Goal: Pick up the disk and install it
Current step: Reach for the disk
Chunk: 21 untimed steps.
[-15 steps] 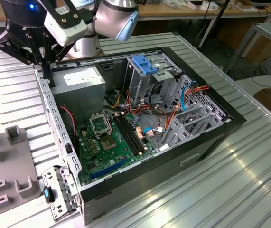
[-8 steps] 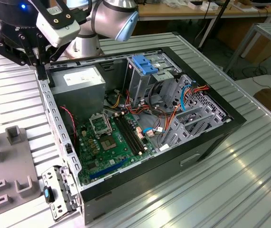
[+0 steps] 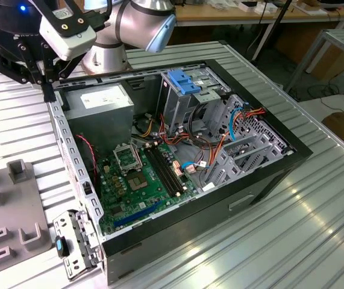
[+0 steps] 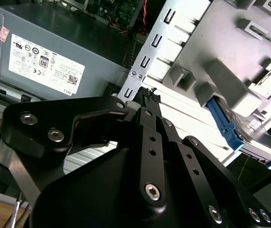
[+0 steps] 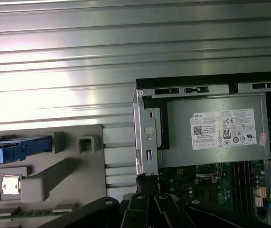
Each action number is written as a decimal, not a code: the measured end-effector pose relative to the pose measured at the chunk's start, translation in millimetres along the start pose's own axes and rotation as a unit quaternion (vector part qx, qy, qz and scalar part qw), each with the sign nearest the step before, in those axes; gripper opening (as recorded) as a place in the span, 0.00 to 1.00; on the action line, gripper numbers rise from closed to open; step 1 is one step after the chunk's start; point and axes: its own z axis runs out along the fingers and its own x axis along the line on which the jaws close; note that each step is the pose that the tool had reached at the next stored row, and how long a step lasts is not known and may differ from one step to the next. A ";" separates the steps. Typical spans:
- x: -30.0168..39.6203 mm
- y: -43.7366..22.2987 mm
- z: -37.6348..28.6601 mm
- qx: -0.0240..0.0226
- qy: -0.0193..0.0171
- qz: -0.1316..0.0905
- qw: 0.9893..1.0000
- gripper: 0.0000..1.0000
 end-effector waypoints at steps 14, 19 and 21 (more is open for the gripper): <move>12.8 -1.0 -0.4 0.000 0.000 0.000 1.000 0.11; 18.4 -1.4 -0.5 0.000 0.000 0.000 1.000 0.11; 21.1 -1.6 -0.6 0.000 0.000 0.000 1.000 0.11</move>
